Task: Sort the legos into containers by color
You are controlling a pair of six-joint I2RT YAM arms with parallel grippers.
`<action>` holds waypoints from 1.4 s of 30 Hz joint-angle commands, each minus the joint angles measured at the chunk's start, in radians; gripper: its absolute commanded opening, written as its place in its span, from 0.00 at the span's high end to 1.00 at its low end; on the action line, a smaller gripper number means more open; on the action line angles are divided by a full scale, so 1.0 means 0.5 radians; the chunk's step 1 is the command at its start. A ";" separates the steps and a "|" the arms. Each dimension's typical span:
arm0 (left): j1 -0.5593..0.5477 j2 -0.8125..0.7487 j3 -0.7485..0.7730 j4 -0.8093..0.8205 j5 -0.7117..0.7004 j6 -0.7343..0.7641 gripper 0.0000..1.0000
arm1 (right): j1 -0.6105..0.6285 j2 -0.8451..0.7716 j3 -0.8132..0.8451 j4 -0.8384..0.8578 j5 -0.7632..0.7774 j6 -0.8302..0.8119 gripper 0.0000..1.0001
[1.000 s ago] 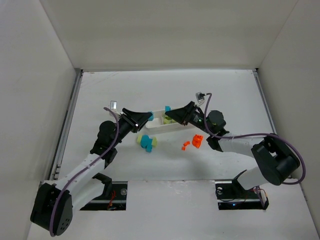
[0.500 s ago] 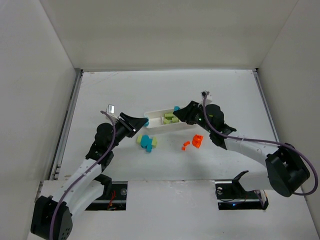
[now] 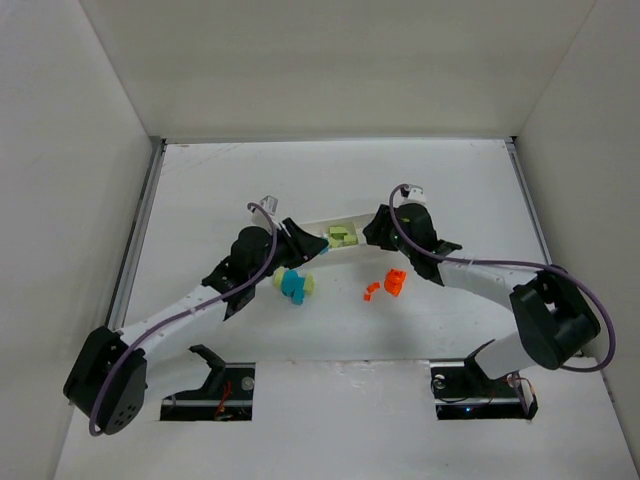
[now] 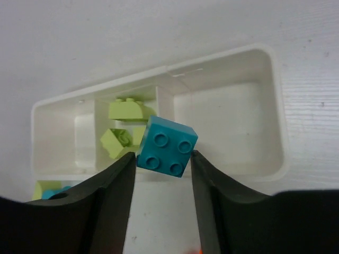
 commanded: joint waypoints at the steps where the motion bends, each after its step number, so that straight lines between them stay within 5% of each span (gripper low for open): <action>1: -0.073 0.089 0.169 0.121 -0.092 0.137 0.79 | -0.034 -0.029 0.080 0.046 0.127 -0.040 0.41; 4: -0.103 0.208 0.239 0.161 -0.098 0.140 0.79 | -0.047 -0.127 0.028 0.098 0.133 -0.037 0.30; 8: -0.155 0.359 0.374 0.198 -0.101 0.146 0.79 | -0.086 -0.354 -0.097 0.110 0.173 -0.003 0.29; 12: -0.217 0.491 0.549 0.192 -0.134 0.213 0.79 | -0.126 -0.682 -0.321 0.092 0.314 0.076 0.43; 15: -0.254 0.638 0.687 0.167 -0.199 0.293 0.78 | -0.215 -0.949 -0.511 0.024 0.400 0.135 0.65; 17: -0.275 0.760 0.794 0.125 -0.217 0.315 0.77 | -0.283 -1.099 -0.603 -0.037 0.415 0.172 0.67; 24: -0.340 1.251 1.184 -0.010 -0.367 0.501 0.76 | -0.396 -1.336 -0.766 -0.043 0.419 0.267 0.55; 33: -0.386 1.586 1.519 -0.158 -0.414 0.612 0.74 | -0.381 -1.324 -0.769 0.003 0.388 0.258 0.53; 42: -0.432 1.672 1.617 -0.244 -0.521 0.720 0.51 | -0.357 -1.293 -0.757 0.009 0.397 0.236 0.42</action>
